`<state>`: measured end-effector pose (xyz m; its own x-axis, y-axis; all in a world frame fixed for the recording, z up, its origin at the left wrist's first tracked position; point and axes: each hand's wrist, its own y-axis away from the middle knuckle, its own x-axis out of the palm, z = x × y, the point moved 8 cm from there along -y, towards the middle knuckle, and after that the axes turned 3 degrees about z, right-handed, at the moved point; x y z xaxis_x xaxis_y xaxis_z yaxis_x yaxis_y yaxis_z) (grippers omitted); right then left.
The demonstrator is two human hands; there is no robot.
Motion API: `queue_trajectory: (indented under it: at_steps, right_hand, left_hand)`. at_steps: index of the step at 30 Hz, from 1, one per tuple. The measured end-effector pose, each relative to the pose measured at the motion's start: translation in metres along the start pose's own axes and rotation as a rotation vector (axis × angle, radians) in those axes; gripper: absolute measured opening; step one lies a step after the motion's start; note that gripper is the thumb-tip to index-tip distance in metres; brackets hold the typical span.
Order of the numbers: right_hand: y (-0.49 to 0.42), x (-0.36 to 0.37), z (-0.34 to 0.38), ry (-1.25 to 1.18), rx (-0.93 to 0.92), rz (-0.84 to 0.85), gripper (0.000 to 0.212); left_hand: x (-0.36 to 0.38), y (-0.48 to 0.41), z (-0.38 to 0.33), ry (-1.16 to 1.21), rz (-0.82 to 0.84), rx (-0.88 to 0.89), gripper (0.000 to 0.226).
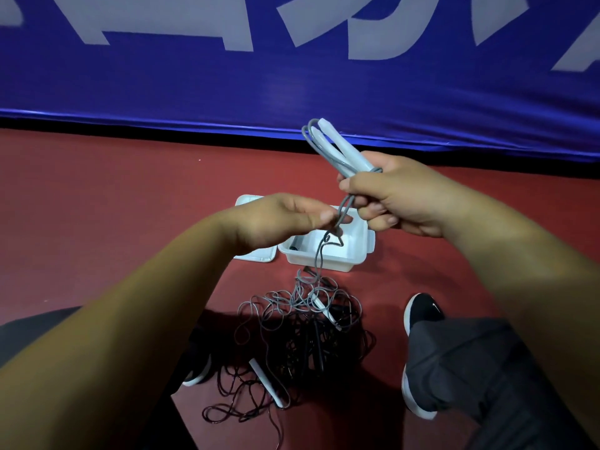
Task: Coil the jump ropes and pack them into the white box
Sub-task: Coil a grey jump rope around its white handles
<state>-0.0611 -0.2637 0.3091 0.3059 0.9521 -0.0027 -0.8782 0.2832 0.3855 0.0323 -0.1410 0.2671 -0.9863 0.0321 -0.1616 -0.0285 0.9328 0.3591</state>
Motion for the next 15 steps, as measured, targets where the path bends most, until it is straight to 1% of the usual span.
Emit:
queue_trajectory:
  at_steps: [2,6,9,12,15]
  right_hand:
    - [0.001,-0.002,0.001,0.004,-0.003,-0.005,0.017]
    - [0.004,-0.004,0.003,0.018,-0.013,-0.015,0.018]
    - [0.005,-0.004,0.002,0.019,-0.006,-0.020,0.017]
    - [0.005,0.003,-0.003,-0.010,0.044,0.025,0.011]
    - [0.005,0.011,-0.010,-0.065,0.104,0.051,0.016]
  left_hand:
    - [-0.002,0.001,-0.004,-0.020,-0.019,0.032,0.024]
    - [-0.001,0.001,-0.008,0.022,-0.014,0.069,0.021]
    - [-0.002,0.000,-0.009,0.022,-0.018,0.065,0.005]
    - [-0.008,-0.003,-0.012,-0.167,-0.085,0.042,0.010]
    - [-0.018,-0.002,-0.015,-0.360,-0.191,0.012,0.008]
